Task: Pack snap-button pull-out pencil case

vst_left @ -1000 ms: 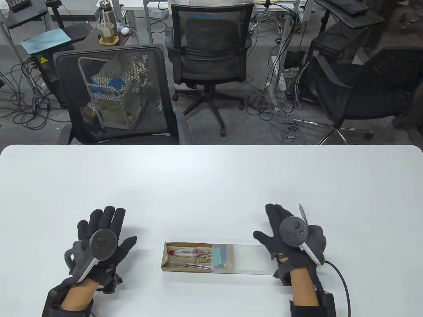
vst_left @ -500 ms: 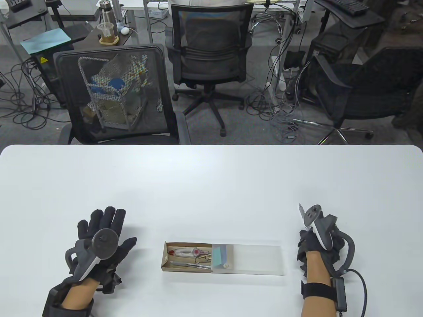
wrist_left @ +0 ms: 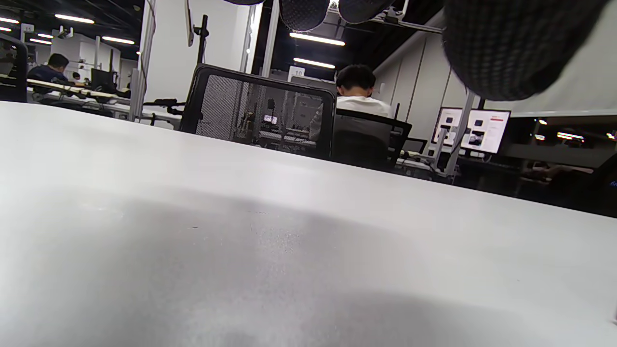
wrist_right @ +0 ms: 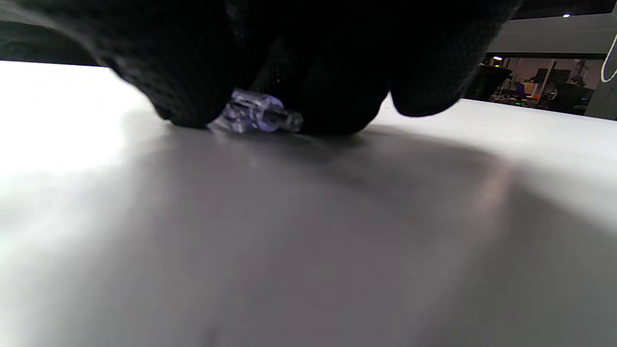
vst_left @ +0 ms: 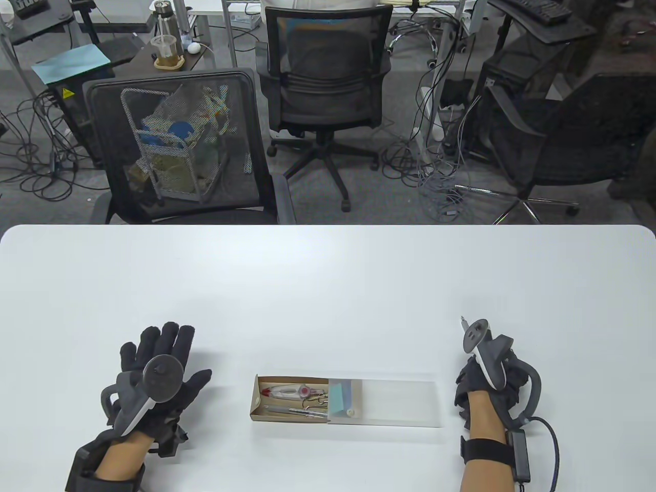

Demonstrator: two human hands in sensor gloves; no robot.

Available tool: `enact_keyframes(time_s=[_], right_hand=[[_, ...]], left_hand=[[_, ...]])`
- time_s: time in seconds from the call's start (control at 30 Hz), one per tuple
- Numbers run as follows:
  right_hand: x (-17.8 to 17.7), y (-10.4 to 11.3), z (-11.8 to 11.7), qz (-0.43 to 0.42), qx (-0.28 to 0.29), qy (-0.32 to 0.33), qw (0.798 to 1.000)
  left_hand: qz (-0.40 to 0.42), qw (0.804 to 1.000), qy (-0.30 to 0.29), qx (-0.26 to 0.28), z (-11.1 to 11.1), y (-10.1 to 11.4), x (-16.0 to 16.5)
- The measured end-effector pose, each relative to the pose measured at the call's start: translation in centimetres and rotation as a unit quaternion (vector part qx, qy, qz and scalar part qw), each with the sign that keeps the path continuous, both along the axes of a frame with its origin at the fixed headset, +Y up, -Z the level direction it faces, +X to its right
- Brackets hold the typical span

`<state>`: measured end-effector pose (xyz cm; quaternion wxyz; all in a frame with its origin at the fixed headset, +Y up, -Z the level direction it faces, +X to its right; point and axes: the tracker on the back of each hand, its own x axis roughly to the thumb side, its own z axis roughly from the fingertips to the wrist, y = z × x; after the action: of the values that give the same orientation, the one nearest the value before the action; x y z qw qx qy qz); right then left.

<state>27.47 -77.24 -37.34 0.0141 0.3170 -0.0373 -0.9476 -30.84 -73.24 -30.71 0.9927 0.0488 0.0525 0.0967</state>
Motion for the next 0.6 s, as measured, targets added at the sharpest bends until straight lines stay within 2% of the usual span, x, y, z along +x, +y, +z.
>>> enact_keyframes(time_s=[0.13,0.27,0.47,0.6], right_hand=[[-0.5,1.0,0.7,-0.013,0.031,0.03,0.999],[-3.4,3.7,1.4,-0.008,0.086,0.104,0.991],[-11.3,7.4,3.8,0.001,0.149,0.262,0.954],[-16.5,7.4,5.9,0.01,0.143,0.361,0.922]], left_hand=[[0.004,1.0,0.001,0.002,0.0,0.1,-0.1],[0.0,1.0,-0.003,0.003,-0.1,0.0,0.0],[-0.008,1.0,-0.008,0.003,-0.1,-0.2,0.2],[-0.015,1.0,-0.012,-0.001,-0.1,-0.4,0.5]])
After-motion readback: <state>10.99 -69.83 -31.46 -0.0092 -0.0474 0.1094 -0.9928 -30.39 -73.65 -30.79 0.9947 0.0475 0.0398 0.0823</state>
